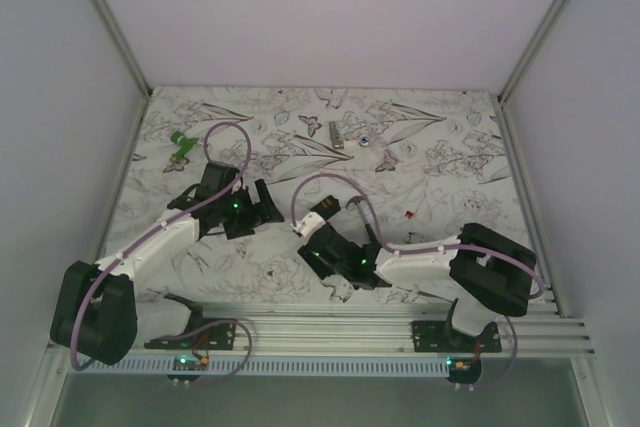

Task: Snap on the fuse box
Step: Pick up the fuse from the center of the board.

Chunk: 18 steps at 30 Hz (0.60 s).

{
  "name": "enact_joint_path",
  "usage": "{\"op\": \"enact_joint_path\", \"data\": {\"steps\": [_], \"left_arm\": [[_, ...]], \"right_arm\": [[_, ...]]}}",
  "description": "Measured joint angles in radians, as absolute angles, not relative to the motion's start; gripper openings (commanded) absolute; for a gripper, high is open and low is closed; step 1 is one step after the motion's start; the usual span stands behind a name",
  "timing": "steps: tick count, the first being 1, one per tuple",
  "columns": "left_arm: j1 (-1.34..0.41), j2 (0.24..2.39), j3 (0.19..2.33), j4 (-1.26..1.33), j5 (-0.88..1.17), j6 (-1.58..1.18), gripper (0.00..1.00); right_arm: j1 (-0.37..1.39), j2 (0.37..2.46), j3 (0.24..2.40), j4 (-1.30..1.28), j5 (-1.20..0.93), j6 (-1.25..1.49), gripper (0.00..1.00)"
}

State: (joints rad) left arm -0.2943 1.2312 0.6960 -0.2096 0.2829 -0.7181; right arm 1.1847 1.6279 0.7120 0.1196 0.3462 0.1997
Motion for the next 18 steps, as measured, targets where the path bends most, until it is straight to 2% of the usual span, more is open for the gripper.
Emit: {"op": "enact_joint_path", "data": {"steps": [8,18], "left_arm": [[-0.294,1.231,0.696,-0.210,0.291,-0.718,1.00],[-0.294,1.227,0.696,-0.218,0.297,-0.714,1.00]], "right_arm": [[1.098,1.540,0.683,0.047,0.322,0.156,0.62],[1.029,1.510,0.873,-0.197,0.038,-0.070,0.62]]}}
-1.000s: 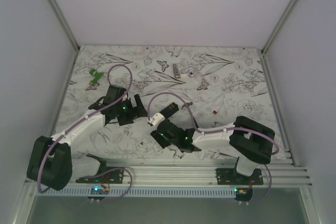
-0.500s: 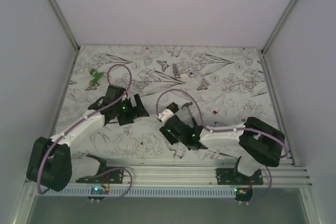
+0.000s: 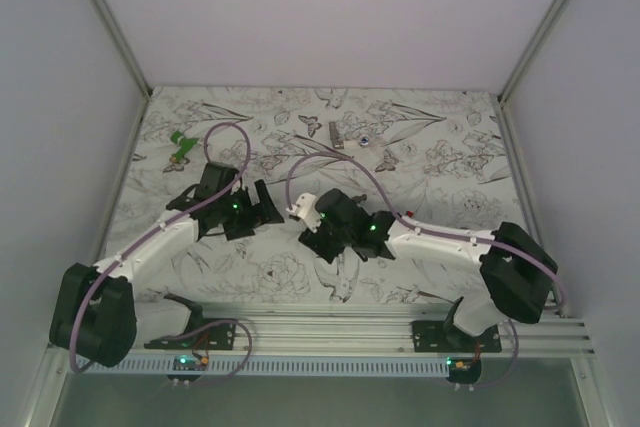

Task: Snap on the fuse box
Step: Pick up the fuse from the center of the board.

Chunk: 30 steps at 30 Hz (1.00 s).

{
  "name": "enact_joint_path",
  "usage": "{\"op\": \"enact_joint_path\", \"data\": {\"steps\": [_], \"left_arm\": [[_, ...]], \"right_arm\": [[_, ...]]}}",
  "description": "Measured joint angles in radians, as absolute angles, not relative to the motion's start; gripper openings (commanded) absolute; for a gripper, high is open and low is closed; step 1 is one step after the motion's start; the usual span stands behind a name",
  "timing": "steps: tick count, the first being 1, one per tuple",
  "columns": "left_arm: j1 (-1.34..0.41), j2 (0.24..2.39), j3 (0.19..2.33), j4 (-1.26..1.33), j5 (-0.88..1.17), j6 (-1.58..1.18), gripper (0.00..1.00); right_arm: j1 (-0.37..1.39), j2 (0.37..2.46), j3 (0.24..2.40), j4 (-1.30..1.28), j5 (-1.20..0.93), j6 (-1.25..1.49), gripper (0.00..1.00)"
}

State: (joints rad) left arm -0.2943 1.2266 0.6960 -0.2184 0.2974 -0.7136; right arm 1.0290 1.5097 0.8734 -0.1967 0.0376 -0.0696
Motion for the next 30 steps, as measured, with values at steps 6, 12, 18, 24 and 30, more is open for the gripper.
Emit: {"op": "enact_joint_path", "data": {"steps": [6,12,18,24,30], "left_arm": [[-0.248,1.165,0.683,-0.243,0.288,-0.710,1.00],[-0.173,1.109,0.628,-0.259,0.287,-0.715,1.00],[-0.147,1.083,0.604,-0.272,0.292,-0.718,1.00],[-0.144,1.078,0.604,-0.272,0.301,-0.718,1.00],[-0.144,1.083,0.604,-0.272,0.314,-0.718,1.00]], "right_arm": [[0.987,1.575,0.973,-0.285,-0.072,-0.170,0.61],[0.985,1.698,1.011,-0.318,-0.150,-0.203,0.60],[0.985,1.771,1.033,-0.332,-0.167,-0.201,0.59],[0.985,1.772,1.042,-0.352,-0.167,-0.195,0.58],[0.992,1.766,1.043,-0.394,-0.173,-0.183,0.57]]}}
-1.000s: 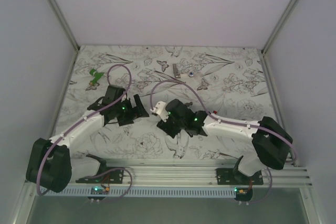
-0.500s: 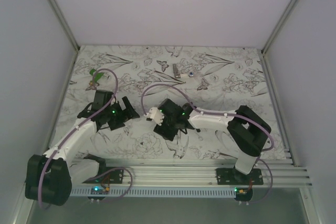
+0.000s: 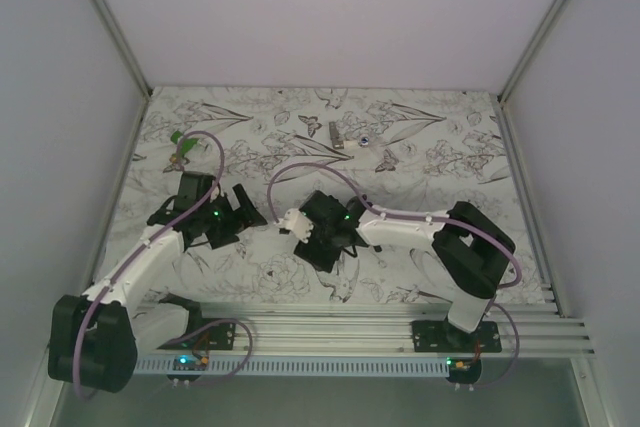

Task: Snap on the fuse box
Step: Pick up the fuse from the center of the board.

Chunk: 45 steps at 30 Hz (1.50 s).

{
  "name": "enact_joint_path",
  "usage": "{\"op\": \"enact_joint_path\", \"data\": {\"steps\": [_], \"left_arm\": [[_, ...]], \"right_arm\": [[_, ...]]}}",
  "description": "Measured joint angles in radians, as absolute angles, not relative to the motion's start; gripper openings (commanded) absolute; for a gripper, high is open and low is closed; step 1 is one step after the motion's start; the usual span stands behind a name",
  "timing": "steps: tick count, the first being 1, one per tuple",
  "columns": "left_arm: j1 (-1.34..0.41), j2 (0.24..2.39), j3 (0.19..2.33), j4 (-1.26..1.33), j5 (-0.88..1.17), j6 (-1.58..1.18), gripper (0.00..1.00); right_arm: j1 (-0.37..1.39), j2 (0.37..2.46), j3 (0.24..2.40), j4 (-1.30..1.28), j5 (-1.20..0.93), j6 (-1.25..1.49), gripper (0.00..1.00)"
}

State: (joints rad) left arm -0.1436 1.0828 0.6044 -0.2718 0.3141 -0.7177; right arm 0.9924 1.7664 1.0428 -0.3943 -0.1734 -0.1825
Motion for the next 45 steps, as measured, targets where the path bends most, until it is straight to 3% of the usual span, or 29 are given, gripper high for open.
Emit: {"op": "enact_joint_path", "data": {"steps": [16,26,45], "left_arm": [[-0.144,1.094,0.604,-0.272,0.324,-0.718,1.00],[-0.144,1.094,0.604,-0.272,0.319,-0.717,1.00],[-0.049,0.976,0.550,-0.324,0.228,-0.773,1.00]], "right_arm": [[1.044,1.787,1.098,-0.449,-0.214,-0.141,0.54],[1.050,1.784,1.179,-0.517,-0.095,-0.118,0.51],[1.051,1.885,1.232,-0.548,-0.088,-0.275,0.49]]}}
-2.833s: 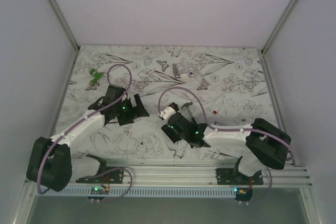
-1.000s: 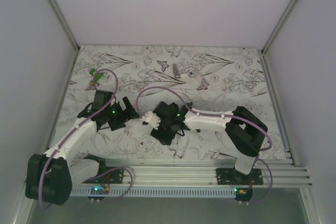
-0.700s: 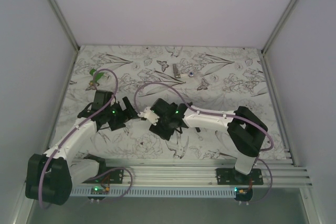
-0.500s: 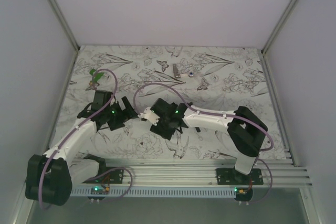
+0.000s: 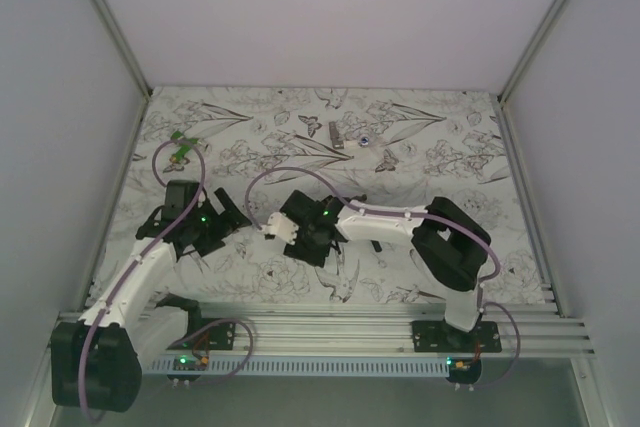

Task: Snap on the fuse box
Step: Pick up the fuse from the center of the board.

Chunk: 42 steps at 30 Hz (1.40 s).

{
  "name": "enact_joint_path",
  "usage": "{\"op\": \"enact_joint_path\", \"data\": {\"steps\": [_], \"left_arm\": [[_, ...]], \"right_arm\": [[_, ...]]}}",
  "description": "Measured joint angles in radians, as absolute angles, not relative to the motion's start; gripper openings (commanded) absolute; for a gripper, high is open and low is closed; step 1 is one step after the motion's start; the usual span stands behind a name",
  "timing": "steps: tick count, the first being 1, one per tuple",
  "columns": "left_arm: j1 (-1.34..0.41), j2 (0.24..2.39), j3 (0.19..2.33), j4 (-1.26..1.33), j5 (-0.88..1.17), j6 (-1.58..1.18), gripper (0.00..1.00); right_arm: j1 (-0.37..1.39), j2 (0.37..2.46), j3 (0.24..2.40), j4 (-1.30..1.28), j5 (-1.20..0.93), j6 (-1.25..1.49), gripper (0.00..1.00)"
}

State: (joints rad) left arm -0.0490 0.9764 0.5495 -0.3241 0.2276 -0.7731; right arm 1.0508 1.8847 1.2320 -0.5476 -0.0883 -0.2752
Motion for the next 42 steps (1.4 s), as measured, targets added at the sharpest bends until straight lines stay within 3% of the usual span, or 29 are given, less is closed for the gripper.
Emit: {"op": "enact_joint_path", "data": {"steps": [17,27,31,36,42], "left_arm": [[-0.046,0.977,0.550,-0.337,0.238,-0.773,1.00],[-0.046,0.998,0.551,-0.337,0.253,-0.773,1.00],[-0.047,1.004,0.552,-0.337,0.262,-0.773,1.00],[-0.047,1.004,0.552,-0.337,0.266,-0.770,1.00],[-0.047,1.014,0.553,-0.337,0.268,-0.770,1.00]], "right_arm": [[1.067,1.903,1.245,-0.563,-0.001,-0.200,0.37],[0.958,1.821,1.143,-0.593,0.057,-0.011,0.34],[0.953,1.809,1.128,-0.591,0.046,0.017,0.35],[0.954,1.798,1.127,-0.575,0.033,0.069,0.45],[0.986,1.761,1.156,-0.557,0.127,0.295,0.52]]}}
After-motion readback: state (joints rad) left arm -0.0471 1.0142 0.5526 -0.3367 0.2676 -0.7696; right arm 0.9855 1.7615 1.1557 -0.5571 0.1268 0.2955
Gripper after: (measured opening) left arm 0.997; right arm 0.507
